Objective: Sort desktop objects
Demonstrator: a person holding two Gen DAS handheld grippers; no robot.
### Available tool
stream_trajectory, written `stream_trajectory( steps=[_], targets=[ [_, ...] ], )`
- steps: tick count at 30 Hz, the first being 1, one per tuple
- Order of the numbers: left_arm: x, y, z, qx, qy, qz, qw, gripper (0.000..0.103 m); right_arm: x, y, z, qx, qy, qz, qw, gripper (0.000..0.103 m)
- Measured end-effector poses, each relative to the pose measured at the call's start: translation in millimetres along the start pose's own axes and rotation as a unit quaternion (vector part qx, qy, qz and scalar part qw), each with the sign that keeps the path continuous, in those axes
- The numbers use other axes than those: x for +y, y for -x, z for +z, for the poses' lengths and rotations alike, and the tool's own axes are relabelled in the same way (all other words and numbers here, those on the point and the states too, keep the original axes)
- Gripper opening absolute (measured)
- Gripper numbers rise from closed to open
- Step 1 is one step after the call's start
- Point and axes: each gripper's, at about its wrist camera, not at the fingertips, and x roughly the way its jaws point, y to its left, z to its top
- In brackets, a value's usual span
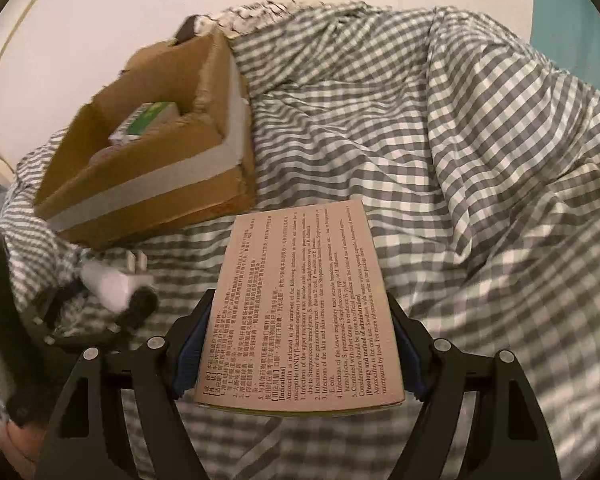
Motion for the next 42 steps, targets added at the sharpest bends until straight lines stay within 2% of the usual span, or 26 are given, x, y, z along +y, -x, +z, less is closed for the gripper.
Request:
stream_trajectory(
  steps=[4,7,10,13,16,20,21,22,23,26,29,36,39,42],
  targets=[
    [31.6,52.6,42.5,-0.054,0.032,-0.003,0.998,0.1,20.0,24.4,15.9,-0.028,0.009,0.018,0.999,0.077],
    [51.5,71.6,76.1,-0.086,0.045,0.008,0.9952,0.1,48.1,39.9,47.4,-0.06,0.036,0.037,0.997,0.077],
    [69.5,61.8,101.6,-0.093,0.047,0.018,0.9944,0.1,78.1,46.5,87.5,-0.092,0.06,0.062,0.992,0.077],
    [79.3,44.9,122.0,-0.087,0.049,0.039,0.9943,0.1,104.4,35.4,132.9,-0.113,0.073,0.075,0.988,0.077],
    [88.9,19.7,133.2,-0.079,0.048,0.06,0.9939,0.1,117.9,8.5,165.5,-0.1,0.07,0.089,0.989,0.077],
    [99.2,-11.4,136.0,-0.063,0.052,0.051,0.9954,0.103,124.0,-33.6,192.0,-0.077,0.059,0.096,0.991,0.078],
    [102.0,-17.3,135.7,-0.055,0.052,0.051,0.9958,0.103,122.9,-37.5,194.6,-0.077,0.055,0.088,0.992,0.086],
    [103.3,-23.9,135.2,-0.042,0.051,0.058,0.9961,0.103,121.9,-39.0,196.6,-0.086,0.049,0.075,0.992,0.101],
    [105.5,-27.5,134.3,-0.034,0.051,0.062,0.9962,0.103,120.4,-36.9,197.1,-0.1,0.046,0.066,0.992,0.103],
    [106.1,-25.5,129.3,-0.021,0.054,0.064,0.9963,0.103,114.3,-28.3,197.1,-0.109,0.042,0.077,0.99,0.103],
    [105.4,-4.2,122.3,-0.024,0.061,0.054,0.9964,0.103,106.6,-15.2,191.4,-0.109,0.035,0.083,0.99,0.103],
    [98.9,76.1,115.6,-0.064,0.065,0.057,0.9942,0.103,93.8,51.4,145.9,-0.131,0.062,0.031,0.989,0.103],
    [93.0,107.8,99.1,-0.097,0.071,0.046,0.9917,0.103,84.3,73.7,117.6,-0.135,0.053,0.017,0.989,0.103],
    [86.3,122.7,83.7,-0.098,0.081,0.03,0.9914,0.103,79.2,85.6,100.9,-0.137,0.038,0.009,0.99,0.103]
  ],
)
